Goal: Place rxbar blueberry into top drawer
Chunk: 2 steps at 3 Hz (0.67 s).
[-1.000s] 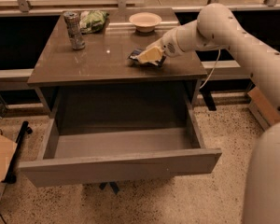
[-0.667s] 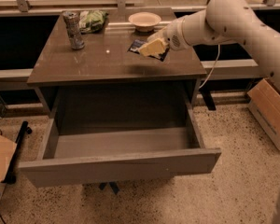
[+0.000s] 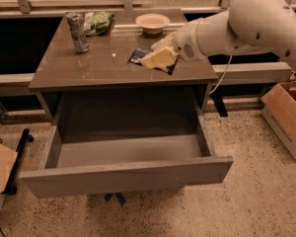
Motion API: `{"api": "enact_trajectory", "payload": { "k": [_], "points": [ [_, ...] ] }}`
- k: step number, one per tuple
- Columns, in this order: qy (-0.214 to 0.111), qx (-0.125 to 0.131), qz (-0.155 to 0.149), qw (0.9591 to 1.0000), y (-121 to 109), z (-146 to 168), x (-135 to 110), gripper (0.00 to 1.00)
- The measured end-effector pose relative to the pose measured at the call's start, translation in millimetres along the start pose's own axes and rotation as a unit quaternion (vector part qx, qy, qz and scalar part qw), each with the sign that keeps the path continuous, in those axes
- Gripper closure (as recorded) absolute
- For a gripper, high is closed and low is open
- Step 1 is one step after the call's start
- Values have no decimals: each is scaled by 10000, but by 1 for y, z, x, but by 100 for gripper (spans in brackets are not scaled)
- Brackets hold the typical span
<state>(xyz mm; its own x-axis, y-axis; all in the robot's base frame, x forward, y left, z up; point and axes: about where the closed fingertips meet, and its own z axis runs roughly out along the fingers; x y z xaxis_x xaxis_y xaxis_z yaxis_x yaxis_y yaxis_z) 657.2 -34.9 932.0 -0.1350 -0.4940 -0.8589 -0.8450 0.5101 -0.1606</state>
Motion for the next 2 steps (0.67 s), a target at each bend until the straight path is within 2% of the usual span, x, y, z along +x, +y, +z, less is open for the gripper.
{"api": "enact_trajectory", "payload": {
  "k": [1, 2],
  "points": [
    [239, -186, 155, 9994, 56, 5, 24, 100],
    [432, -318, 576, 9969, 94, 28, 73, 100]
  ]
}}
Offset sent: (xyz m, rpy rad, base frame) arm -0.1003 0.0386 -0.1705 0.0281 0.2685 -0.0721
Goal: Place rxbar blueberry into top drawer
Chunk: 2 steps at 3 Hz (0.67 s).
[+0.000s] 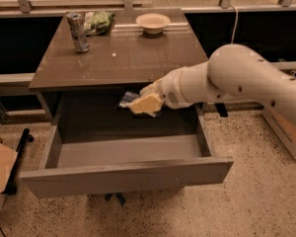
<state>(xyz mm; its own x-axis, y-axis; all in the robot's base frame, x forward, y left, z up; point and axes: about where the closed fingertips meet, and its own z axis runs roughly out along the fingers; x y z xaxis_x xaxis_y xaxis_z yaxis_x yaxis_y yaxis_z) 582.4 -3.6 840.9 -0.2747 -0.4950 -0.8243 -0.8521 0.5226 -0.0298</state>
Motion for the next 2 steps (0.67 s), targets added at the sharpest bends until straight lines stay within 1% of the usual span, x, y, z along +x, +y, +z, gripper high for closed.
{"api": "enact_trajectory", "payload": {
  "k": [1, 2],
  "points": [
    [86, -56, 325, 9994, 2, 35, 45, 100],
    [221, -158, 615, 9977, -4, 72, 92, 100]
  ]
}}
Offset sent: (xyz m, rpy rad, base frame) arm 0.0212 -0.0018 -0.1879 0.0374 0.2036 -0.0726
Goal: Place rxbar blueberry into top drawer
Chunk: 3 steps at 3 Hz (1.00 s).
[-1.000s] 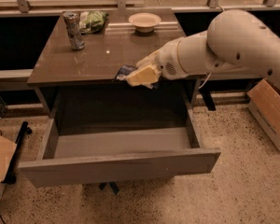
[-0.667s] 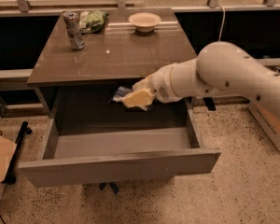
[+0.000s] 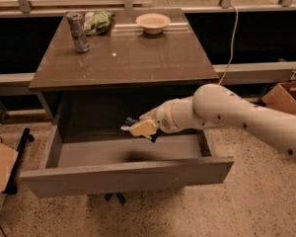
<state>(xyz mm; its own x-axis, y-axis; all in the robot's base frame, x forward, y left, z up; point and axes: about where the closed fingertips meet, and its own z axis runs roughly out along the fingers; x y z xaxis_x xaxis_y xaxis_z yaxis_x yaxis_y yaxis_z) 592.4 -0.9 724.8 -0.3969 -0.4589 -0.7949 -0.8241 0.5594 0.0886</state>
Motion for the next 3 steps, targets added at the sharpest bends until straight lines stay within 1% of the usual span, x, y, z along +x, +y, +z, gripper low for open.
{"api": "enact_trajectory", "payload": {
  "k": [1, 2, 3],
  "points": [
    [105, 27, 310, 9995, -19, 30, 38, 100],
    [83, 86, 518, 9986, -42, 42, 52, 82],
    [87, 65, 509, 9986, -40, 43, 52, 59]
  ]
}}
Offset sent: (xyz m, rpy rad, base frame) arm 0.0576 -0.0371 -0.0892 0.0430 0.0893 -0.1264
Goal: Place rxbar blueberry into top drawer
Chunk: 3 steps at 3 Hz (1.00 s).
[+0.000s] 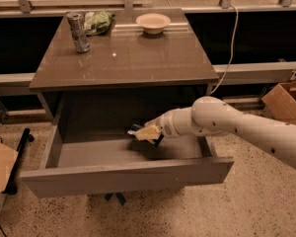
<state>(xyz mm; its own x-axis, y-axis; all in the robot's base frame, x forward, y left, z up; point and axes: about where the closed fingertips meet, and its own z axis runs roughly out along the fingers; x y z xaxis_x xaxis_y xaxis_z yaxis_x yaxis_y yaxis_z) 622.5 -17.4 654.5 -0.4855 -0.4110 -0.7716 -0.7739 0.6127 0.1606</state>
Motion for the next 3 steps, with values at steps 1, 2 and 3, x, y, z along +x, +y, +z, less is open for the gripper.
{"api": "enact_trajectory", "payload": {
  "k": [1, 2, 3],
  "points": [
    [6, -23, -5, 10000, 2, 2, 0, 28],
    [12, -43, -10, 10000, 4, 4, 0, 0],
    [13, -45, -10, 10000, 4, 4, 0, 0]
  ]
}}
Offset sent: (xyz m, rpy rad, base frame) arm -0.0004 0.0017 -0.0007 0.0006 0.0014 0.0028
